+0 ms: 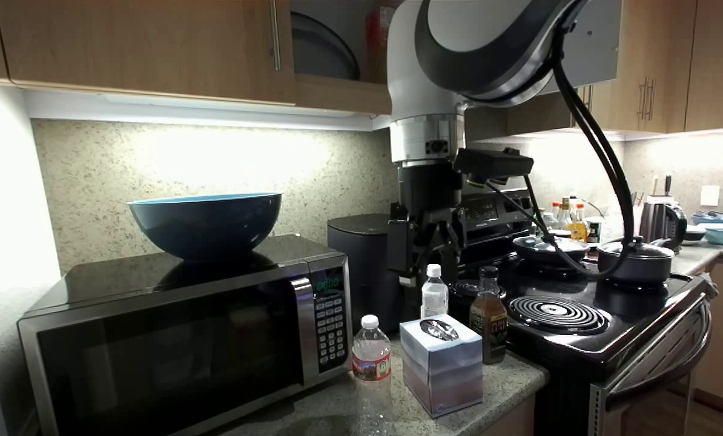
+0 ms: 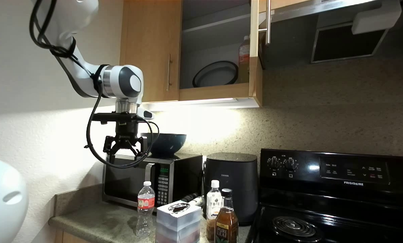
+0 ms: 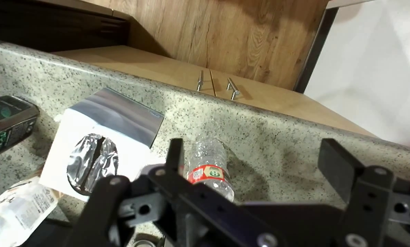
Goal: Put the bottle in the top cabinet, then put it back on the counter
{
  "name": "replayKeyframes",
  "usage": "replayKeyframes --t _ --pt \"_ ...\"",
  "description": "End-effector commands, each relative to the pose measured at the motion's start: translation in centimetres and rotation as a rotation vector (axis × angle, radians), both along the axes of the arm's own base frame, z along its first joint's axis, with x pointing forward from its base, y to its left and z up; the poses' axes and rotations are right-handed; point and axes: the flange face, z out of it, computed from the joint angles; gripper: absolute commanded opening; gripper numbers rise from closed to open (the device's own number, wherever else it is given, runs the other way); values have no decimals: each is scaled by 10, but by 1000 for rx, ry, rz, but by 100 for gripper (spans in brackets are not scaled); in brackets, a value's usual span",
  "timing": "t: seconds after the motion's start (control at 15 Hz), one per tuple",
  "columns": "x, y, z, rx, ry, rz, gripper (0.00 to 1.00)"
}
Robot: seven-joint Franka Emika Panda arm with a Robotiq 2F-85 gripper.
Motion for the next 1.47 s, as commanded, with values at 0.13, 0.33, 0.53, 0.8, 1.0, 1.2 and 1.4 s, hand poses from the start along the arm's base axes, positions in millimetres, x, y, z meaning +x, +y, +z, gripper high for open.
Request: replayKeyframes --t 0.13,0.33,0.53,0.8,1.0,1.2,1.4 --pt "31 -3 -30 50 -42 -37 100" --pt "52 -2 -50 55 -60 -62 100" --pt "70 3 -61 53 -93 -75 100" --pt "92 12 -71 22 -129 -72 100" --pt "104 14 -82 -5 -121 -70 100" --pt "117 14 -94 -37 -117 -68 100" --pt "127 14 -106 -43 -95 -69 90"
